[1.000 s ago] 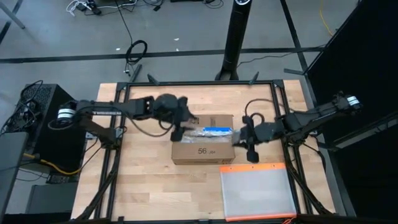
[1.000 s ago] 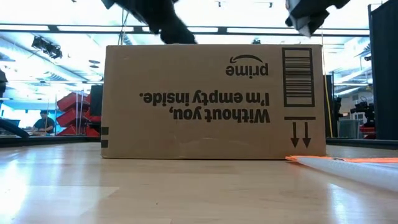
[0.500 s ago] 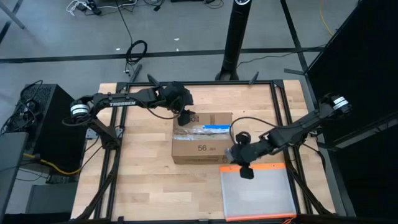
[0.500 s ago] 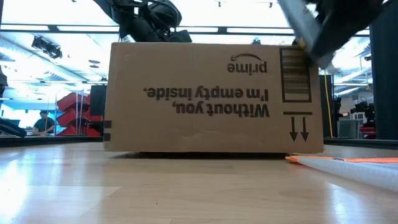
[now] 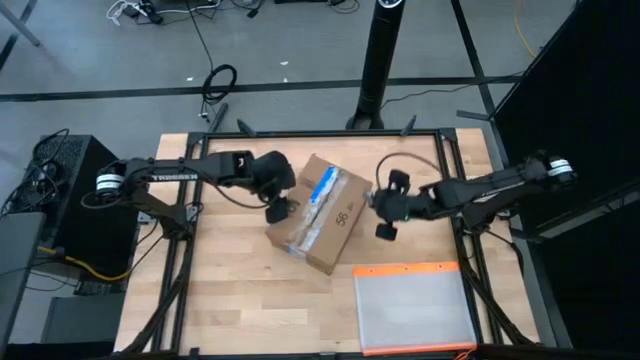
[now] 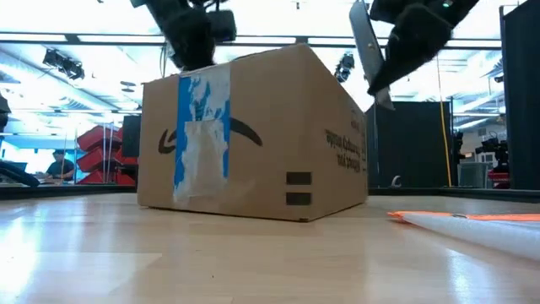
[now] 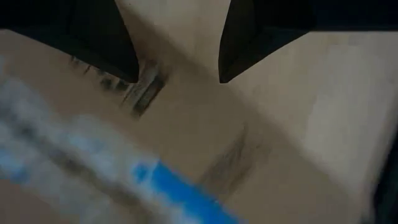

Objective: Unpack boxes
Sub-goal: Open the cardboard box using the cutter

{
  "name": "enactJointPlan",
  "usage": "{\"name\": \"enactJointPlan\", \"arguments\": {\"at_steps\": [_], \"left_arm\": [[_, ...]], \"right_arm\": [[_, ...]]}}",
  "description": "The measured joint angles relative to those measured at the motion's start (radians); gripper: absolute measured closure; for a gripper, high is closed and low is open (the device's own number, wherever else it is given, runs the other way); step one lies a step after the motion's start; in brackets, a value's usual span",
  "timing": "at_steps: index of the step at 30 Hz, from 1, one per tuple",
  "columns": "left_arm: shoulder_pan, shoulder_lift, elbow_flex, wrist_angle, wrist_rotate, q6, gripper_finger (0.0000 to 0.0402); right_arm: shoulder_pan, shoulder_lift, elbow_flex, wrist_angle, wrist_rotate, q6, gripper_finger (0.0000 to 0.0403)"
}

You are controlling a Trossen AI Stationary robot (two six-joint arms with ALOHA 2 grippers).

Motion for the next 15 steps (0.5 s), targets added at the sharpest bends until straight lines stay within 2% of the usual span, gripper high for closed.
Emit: {"name": "enactJointPlan", "arguments": {"at_steps": [3, 7, 15], "left_arm": [[-0.014, 0.012, 0.0, 0.088, -0.018, 0.058, 0.0188], [0.003, 0.016, 0.0, 0.23, -0.056, 0.175, 0.0188], [0.115, 0.118, 0.001, 0.424, -0.024, 0.245, 0.0188]], "right_arm": [[-0.088, -0.036, 0.0, 0.059, -0.04, -0.062, 0.036], [-0.228, -0.041, 0.0, 0.231, -0.218, -0.165, 0.036], [-0.383, 0.124, 0.0, 0.553, -0.418, -0.161, 0.036]]}}
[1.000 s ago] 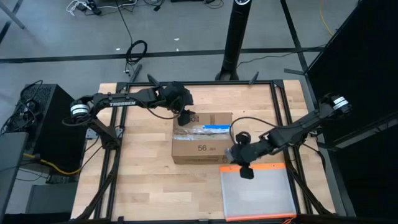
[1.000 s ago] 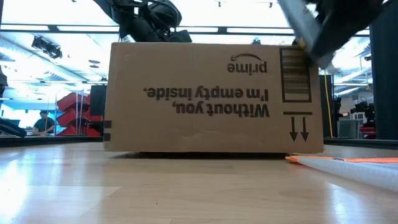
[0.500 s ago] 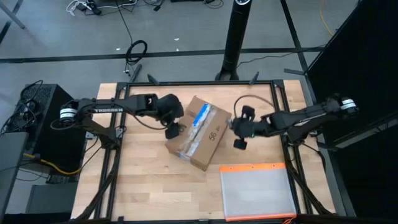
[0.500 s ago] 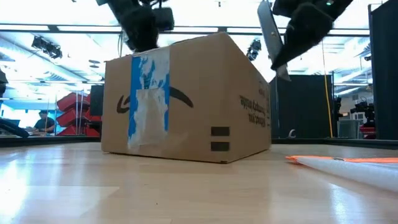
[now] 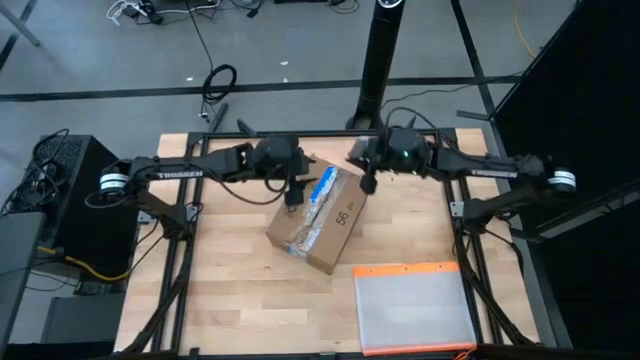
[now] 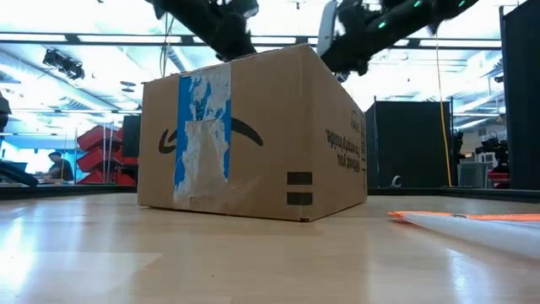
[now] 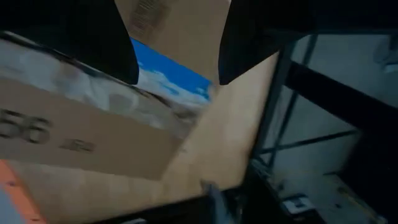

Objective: Unpack boxes
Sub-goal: Open the cardboard box using the cutter

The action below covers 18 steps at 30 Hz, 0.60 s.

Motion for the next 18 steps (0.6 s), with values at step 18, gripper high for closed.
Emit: {"name": "enactJointPlan", "arguments": {"at_steps": [18], "left_arm": [[0.128, 0.195, 0.007, 0.152, 0.04, 0.028, 0.0188]], "right_arm": [[-0.126, 0.211, 0.0, 0.288, -0.102, 0.058, 0.036]]}}
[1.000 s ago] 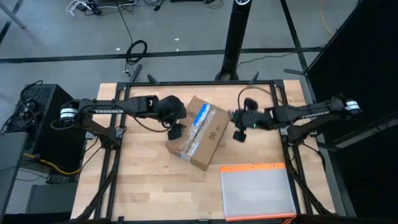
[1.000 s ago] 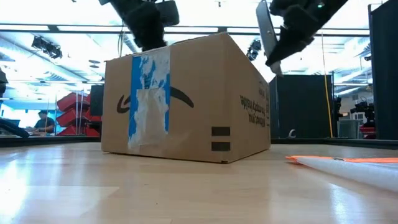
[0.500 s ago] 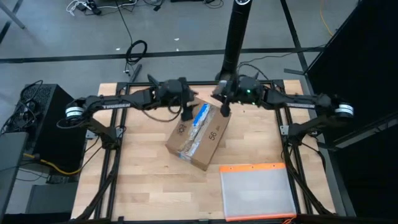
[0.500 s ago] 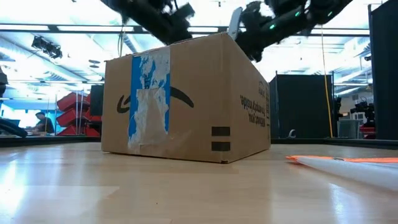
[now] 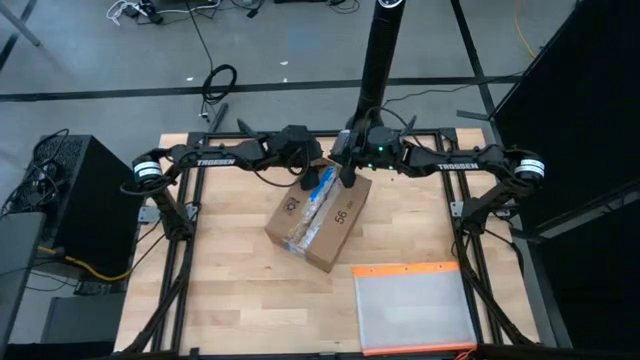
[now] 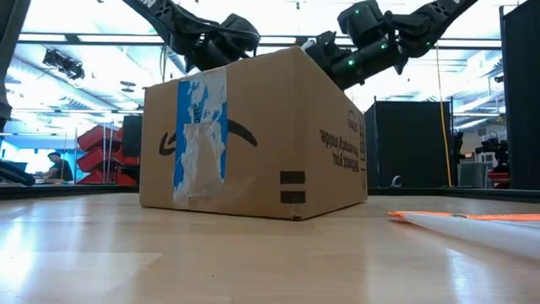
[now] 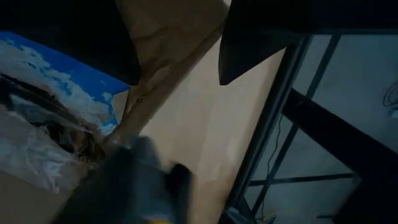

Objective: Unpack boxes
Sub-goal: Open the cardboard box using the cutter

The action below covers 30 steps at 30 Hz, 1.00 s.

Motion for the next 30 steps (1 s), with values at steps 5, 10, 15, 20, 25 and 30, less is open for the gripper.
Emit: {"name": "enactJointPlan", "arguments": {"at_steps": [5, 10, 15, 20, 25, 30], "left_arm": [[0.0, -0.005, 0.0, -0.024, -0.004, -0.012, 0.0188], [0.0, -0.004, -0.001, -0.028, -0.009, -0.019, 0.0188], [0.0, -0.004, -0.001, -0.033, -0.013, -0.026, 0.0188], [0.0, -0.004, -0.002, -0.037, -0.018, -0.033, 0.0188], [-0.002, -0.002, -0.002, -0.038, -0.02, -0.05, 0.0188], [0.004, -0.002, -0.004, -0.047, -0.026, -0.07, 0.0188]], "right_arm": [[0.005, -0.001, 0.0, -0.04, 0.013, 0.002, 0.036], [0.014, -0.007, 0.001, -0.061, 0.023, 0.001, 0.036], [0.023, -0.013, 0.001, -0.081, 0.034, 0.0, 0.036], [0.033, -0.021, 0.002, -0.107, 0.047, 0.0, 0.036], [0.064, -0.057, 0.002, -0.184, 0.097, 0.033, 0.036], [0.084, -0.083, 0.001, -0.254, 0.136, 0.099, 0.036]]}}
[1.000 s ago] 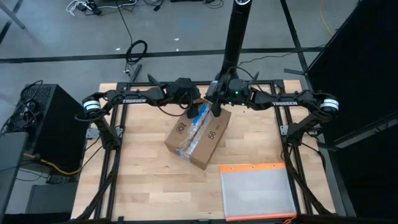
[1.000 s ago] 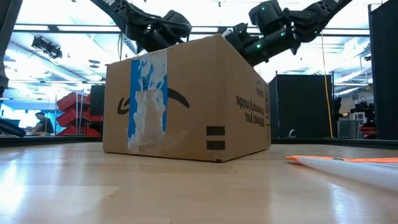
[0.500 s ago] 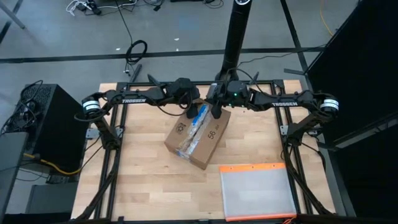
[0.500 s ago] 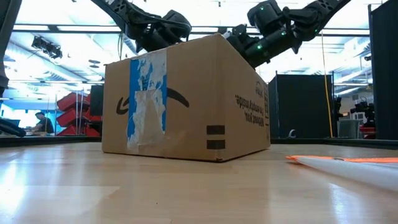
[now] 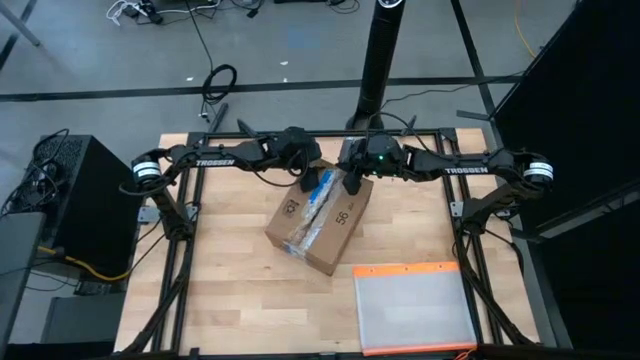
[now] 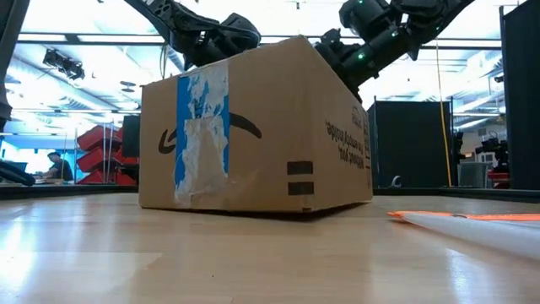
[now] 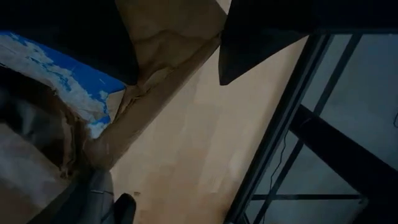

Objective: Unpack boxes
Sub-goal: Open the cardboard box using the cutter

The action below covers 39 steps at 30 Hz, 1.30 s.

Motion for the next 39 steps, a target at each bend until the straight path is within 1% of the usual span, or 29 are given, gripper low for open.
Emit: {"name": "enactJointPlan", "arguments": {"at_steps": [5, 19, 22, 25, 27, 29, 31, 34, 35, 39], "left_arm": [[0.003, -0.001, 0.001, -0.02, -0.004, -0.008, 0.0188], [0.008, -0.03, -0.005, -0.025, -0.013, -0.015, 0.0188], [0.01, -0.067, -0.009, -0.039, 0.011, -0.015, 0.0188], [0.011, -0.139, -0.009, -0.057, 0.025, -0.005, 0.0188], [0.027, -0.17, -0.007, -0.045, 0.021, 0.008, 0.0188], [0.055, -0.171, -0.007, -0.01, 0.022, 0.004, 0.0188], [0.083, -0.151, -0.007, 0.03, 0.042, -0.01, 0.0188], [0.123, -0.106, -0.005, 0.102, 0.088, -0.011, 0.0188], [0.129, -0.094, -0.005, 0.101, 0.092, -0.013, 0.0188], [0.129, -0.078, -0.003, -0.006, 0.097, -0.032, 0.0188]], "right_arm": [[0.012, -0.048, -0.001, -0.053, 0.005, 0.009, 0.036], [0.047, -0.206, -0.002, -0.134, 0.015, -0.019, 0.036], [0.065, -0.241, -0.002, -0.134, 0.01, -0.058, 0.036], [0.103, -0.257, -0.002, -0.179, -0.009, -0.102, 0.036], [0.141, -0.259, -0.002, -0.211, -0.077, -0.13, 0.036], [0.187, -0.261, -0.002, -0.285, -0.158, -0.155, 0.036], [0.233, -0.261, -0.002, -0.343, -0.205, -0.123, 0.036], [0.294, -0.266, -0.002, -0.452, -0.202, -0.054, 0.036], [0.307, -0.258, -0.002, -0.469, -0.193, -0.035, 0.036], [0.329, -0.208, -0.002, -0.473, -0.149, -0.001, 0.036]]}}
